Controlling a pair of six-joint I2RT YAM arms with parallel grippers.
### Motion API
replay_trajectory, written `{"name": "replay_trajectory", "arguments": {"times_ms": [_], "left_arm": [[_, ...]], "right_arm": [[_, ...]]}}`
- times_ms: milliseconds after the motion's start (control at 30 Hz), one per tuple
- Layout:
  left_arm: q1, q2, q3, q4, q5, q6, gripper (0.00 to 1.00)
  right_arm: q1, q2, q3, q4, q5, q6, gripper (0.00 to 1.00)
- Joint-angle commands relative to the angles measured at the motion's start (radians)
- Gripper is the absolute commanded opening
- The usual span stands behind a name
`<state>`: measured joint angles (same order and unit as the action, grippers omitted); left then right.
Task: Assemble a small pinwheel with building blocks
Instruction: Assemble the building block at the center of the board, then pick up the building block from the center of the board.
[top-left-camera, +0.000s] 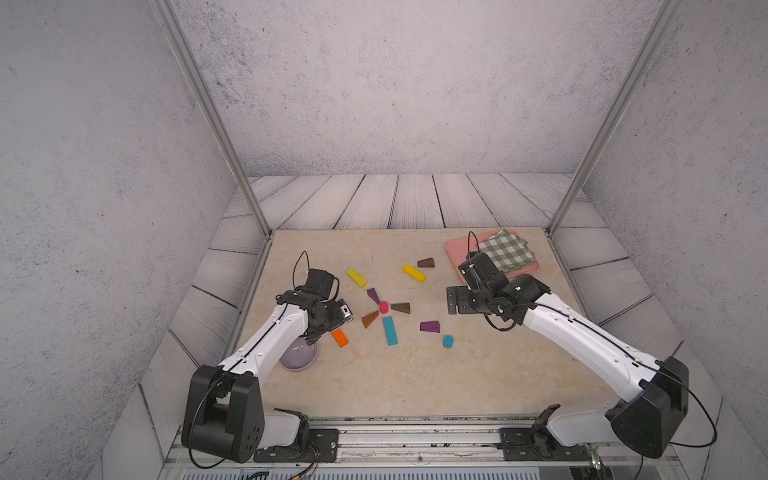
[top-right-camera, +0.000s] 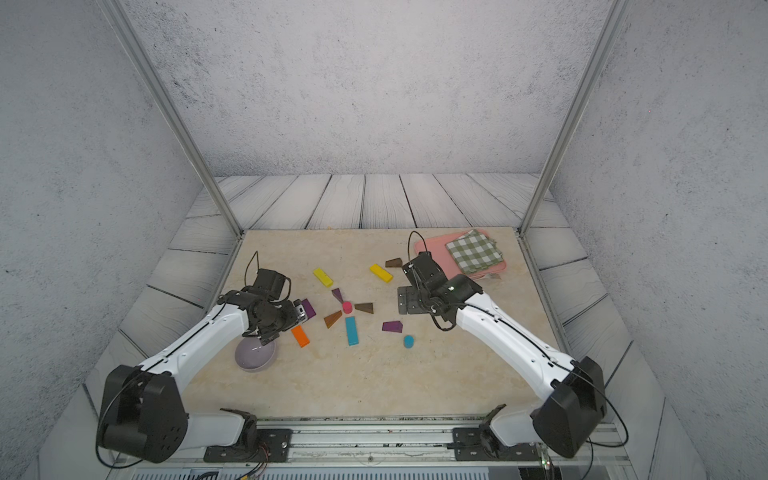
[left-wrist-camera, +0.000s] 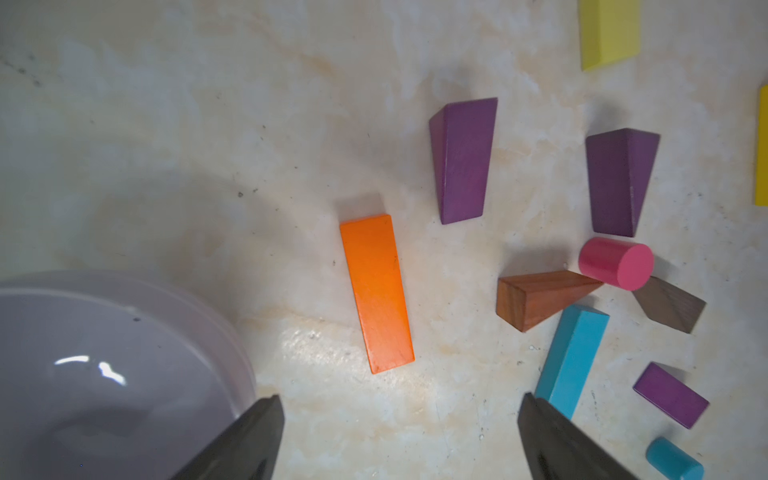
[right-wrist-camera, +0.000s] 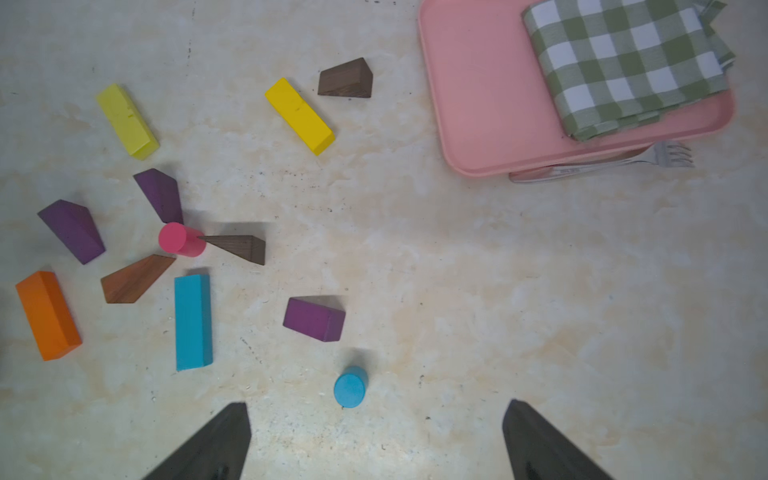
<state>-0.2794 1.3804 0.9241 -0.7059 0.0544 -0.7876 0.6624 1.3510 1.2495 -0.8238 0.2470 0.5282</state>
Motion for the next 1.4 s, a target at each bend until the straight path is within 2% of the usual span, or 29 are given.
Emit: {"name": "replay_trajectory", "arguments": {"times_ms": [0,67,333,533,833,967,1100,1233,1367], "left_arm": [[-0.047,0.061,-0.018,0.014,-0.076,-0.068,0.92],[-0.050,0.083,-0.037,0.041,-0.069,-0.096,0.90],[-0.052,0.186,-0.039,0.077,-0.072,-0.141,0.70],[-0.050,0.276,-0.018,0.095,-0.074,-0.164,0.63],[-0.041,0.341,0.016,0.090,-0.086,-0.175,0.53],[-0.040,0.358,0.032,0.090,-0.059,-0.130,0.35],[-0.046,0.309,0.031,0.029,-0.026,-0.067,0.23],[-0.081,0.143,-0.027,-0.065,-0.035,-0.040,0.21],[-0.218,-0.057,-0.062,-0.156,-0.052,-0.096,0.21]], "right_arm": [[-0.016,-0.019,-0.032,0.011,0.011,-0.073,0.99],[-0.023,-0.018,-0.045,0.013,0.015,-0.093,0.99],[-0.062,-0.057,-0.125,0.072,-0.012,-0.142,0.99],[-0.078,-0.069,-0.150,0.071,0.050,-0.160,0.99],[-0.096,-0.078,-0.174,0.104,0.035,-0.166,0.99],[-0.104,-0.070,-0.177,0.106,0.031,-0.165,0.99],[-0.109,-0.069,-0.177,0.107,0.034,-0.165,0.99],[-0.118,-0.069,-0.179,0.112,0.034,-0.165,0.99],[-0.129,-0.052,-0.180,0.126,0.031,-0.165,0.99]]}}
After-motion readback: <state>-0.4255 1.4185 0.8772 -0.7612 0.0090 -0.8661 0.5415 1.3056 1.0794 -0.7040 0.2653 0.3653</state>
